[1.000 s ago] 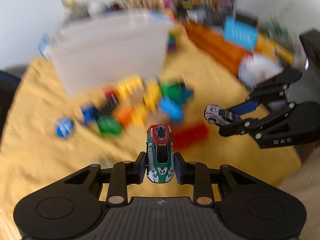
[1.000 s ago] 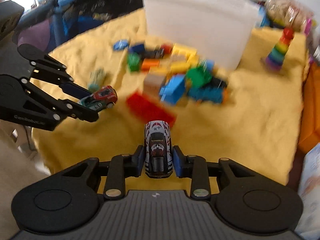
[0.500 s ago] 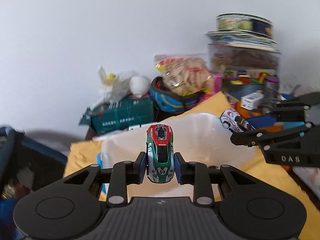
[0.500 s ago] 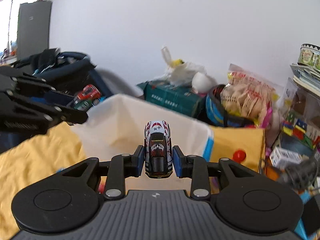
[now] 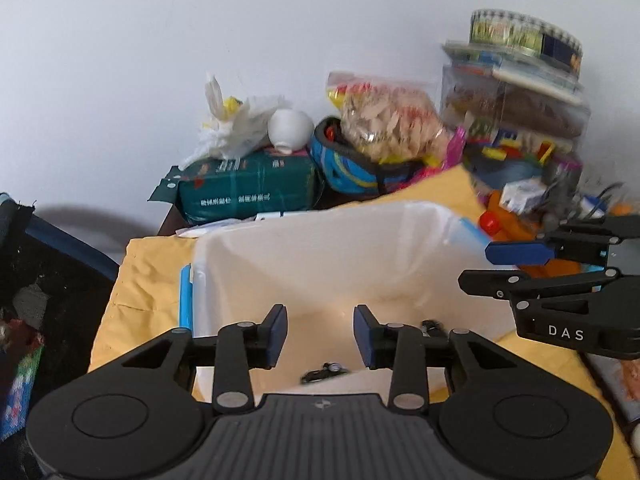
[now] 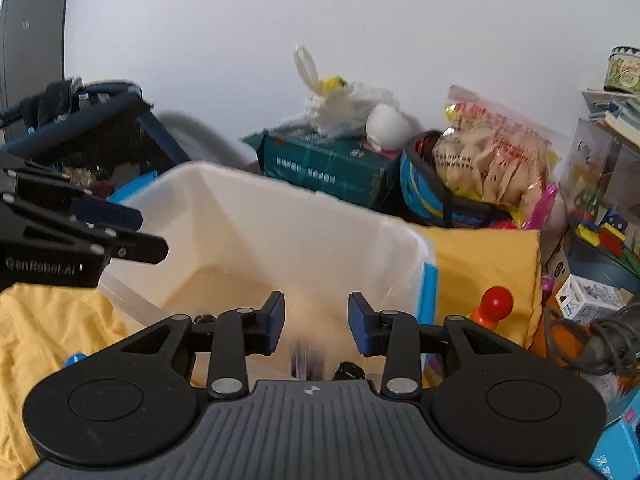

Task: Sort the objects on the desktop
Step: 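Carry both cars over the white bin and open both tools, then grasp the beige toy figure with left tool while right grasps teal figure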

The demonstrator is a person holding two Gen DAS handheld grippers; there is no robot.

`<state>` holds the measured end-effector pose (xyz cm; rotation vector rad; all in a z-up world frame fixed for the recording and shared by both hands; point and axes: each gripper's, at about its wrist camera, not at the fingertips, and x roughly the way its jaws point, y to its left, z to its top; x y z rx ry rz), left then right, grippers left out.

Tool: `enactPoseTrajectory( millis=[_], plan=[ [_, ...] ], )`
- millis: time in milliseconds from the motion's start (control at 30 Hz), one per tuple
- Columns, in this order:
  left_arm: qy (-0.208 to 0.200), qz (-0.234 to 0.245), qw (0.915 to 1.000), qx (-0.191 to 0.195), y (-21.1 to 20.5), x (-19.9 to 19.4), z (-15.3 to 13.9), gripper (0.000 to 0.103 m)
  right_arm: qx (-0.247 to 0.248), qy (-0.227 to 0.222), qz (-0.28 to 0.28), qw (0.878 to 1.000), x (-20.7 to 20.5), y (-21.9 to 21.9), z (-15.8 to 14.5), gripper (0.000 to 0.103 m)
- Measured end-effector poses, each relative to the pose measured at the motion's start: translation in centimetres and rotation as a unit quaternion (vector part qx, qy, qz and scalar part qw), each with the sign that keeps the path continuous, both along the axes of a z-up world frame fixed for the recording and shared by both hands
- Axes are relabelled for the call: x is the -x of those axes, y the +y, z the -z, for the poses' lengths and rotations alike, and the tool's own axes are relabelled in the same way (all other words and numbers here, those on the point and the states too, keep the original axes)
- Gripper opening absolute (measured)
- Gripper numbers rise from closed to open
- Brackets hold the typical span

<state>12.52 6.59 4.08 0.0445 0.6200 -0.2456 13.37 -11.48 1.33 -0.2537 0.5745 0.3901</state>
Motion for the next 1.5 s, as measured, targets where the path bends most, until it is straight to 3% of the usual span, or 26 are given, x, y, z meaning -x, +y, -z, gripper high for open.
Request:
enactPoseTrajectory(
  millis=[67,167,267,533,733,867,1000,1133,1233,1333,1433,1500],
  plan=[
    [-0.002,0.005,0.9999,0.013,0.4,1.3,-0.2,0.046,-0.015,-0.011,-0.003,1.000,1.2,-0.5,-0.8,0.039],
    [-0.002,0.011,0.9999,0.001,0.7,4.0,0.6,0.047,-0.041,-0.008,-0.011,0.999,3.0,-1.3,-1.4,0.040],
    [0.025,0.017,0.9995,-0.009,0.8,6.8,3.1,0.049,-0.045,0.007,-0.021,0.999,4.9,-2.0,-0.7,0.042],
    [0.127,0.053,0.9904,-0.015,-0.6,12.3,9.7,0.049,-0.018,0.115,-0.017,0.993,9.1,-3.4,5.7,0.042],
    [0.155,0.067,0.9852,-0.032,-0.7,14.8,11.0,0.049,-0.006,0.172,-0.044,0.984,12.0,-3.2,8.9,0.042],
    [0.174,0.051,0.9829,-0.034,-0.4,15.7,11.7,0.049,0.011,0.158,-0.103,0.982,14.2,-2.4,9.2,0.043],
    [0.174,0.029,0.9839,-0.029,0.2,15.9,11.6,0.049,0.073,0.113,-0.182,0.974,16.7,-0.4,8.7,0.041],
    [0.194,0.015,0.9808,-0.012,0.5,15.4,12.0,0.049,0.140,0.093,-0.206,0.964,17.5,1.2,10.0,0.041],
    [0.210,0.000,0.9774,0.022,0.9,14.0,12.6,0.049,0.169,0.087,-0.204,0.960,17.0,1.6,10.8,0.041],
    [0.223,-0.025,0.9712,0.080,2.0,12.4,13.1,0.048,0.201,0.070,-0.210,0.954,16.8,1.9,11.7,0.042],
    [0.219,-0.026,0.9722,0.077,1.9,11.6,12.8,0.045,0.188,0.079,-0.202,0.958,16.2,1.7,11.7,0.036],
    [0.218,-0.013,0.9737,0.066,1.5,11.7,12.7,0.045,0.152,0.119,-0.198,0.961,15.7,1.1,10.9,0.035]
  ],
)
